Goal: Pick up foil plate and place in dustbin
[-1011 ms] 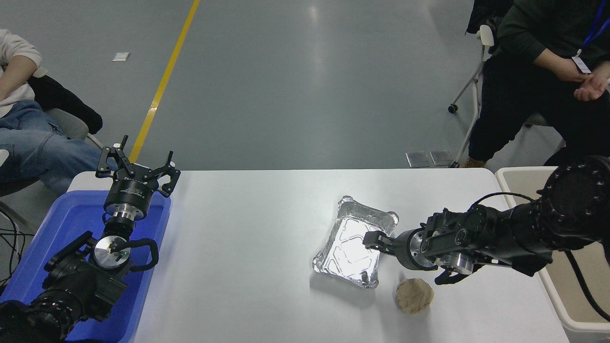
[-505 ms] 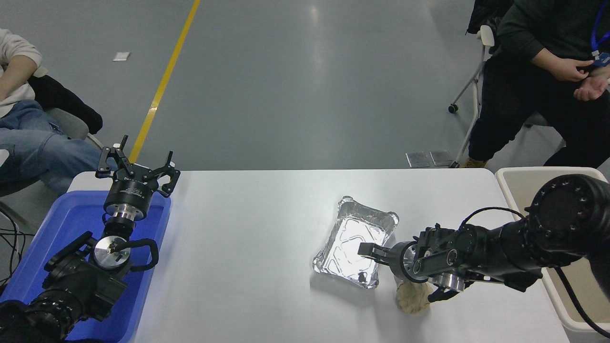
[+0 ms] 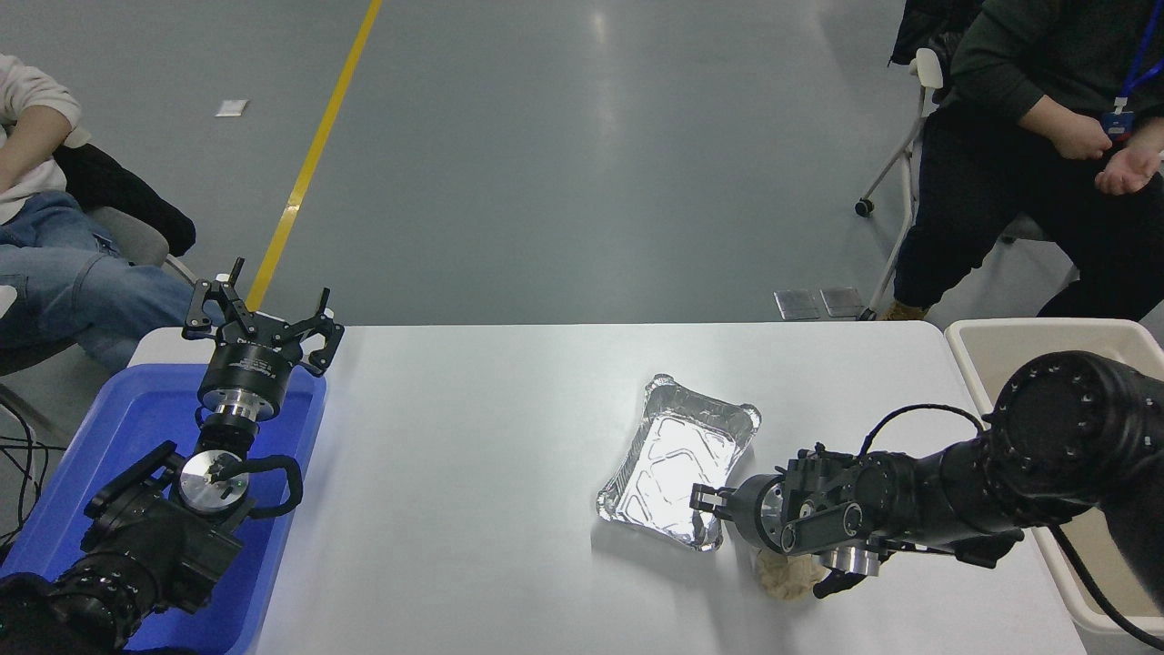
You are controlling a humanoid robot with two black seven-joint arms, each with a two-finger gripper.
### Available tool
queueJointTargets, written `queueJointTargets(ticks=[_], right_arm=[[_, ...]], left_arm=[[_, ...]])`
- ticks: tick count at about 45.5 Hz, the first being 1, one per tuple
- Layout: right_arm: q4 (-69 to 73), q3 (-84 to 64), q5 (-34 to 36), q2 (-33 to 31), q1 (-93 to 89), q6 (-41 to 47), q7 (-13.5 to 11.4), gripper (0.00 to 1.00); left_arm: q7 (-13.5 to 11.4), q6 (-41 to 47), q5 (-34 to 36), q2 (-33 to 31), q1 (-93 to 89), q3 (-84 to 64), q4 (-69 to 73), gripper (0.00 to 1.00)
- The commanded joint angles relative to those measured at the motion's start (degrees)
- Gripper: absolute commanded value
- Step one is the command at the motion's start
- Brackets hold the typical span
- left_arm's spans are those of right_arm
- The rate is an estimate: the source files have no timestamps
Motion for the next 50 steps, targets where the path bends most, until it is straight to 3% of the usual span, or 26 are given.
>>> queueJointTargets(ticks=[1, 3, 24, 38, 50], right_arm=[[-0.4, -0.3, -0.2, 0.6, -0.6, -0.7, 0.0, 0.04], [-0.4, -0.3, -0.2, 0.6, -0.6, -0.8, 0.0, 0.0], [1.7, -3.4, 0.0, 0.0, 6.2, -0.2, 0.0, 0.0], [12.3, -6.3, -0.2, -10.9, 24.2, 7.2, 0.1, 0.0], [14.8, -12.5, -0.2, -14.3, 40.2, 17.3, 0.1, 0.0]], left_arm=[[0.0, 0.0, 0.0, 0.0, 0.0, 0.0, 0.0, 0.99], [0.0, 0.0, 0.0, 0.0, 0.0, 0.0, 0.0, 0.99], [0.0, 0.0, 0.0, 0.0, 0.0, 0.0, 0.0, 0.99], [0.0, 0.0, 0.0, 0.0, 0.0, 0.0, 0.0, 0.99], [0.0, 0.0, 0.0, 0.0, 0.0, 0.0, 0.0, 0.99]])
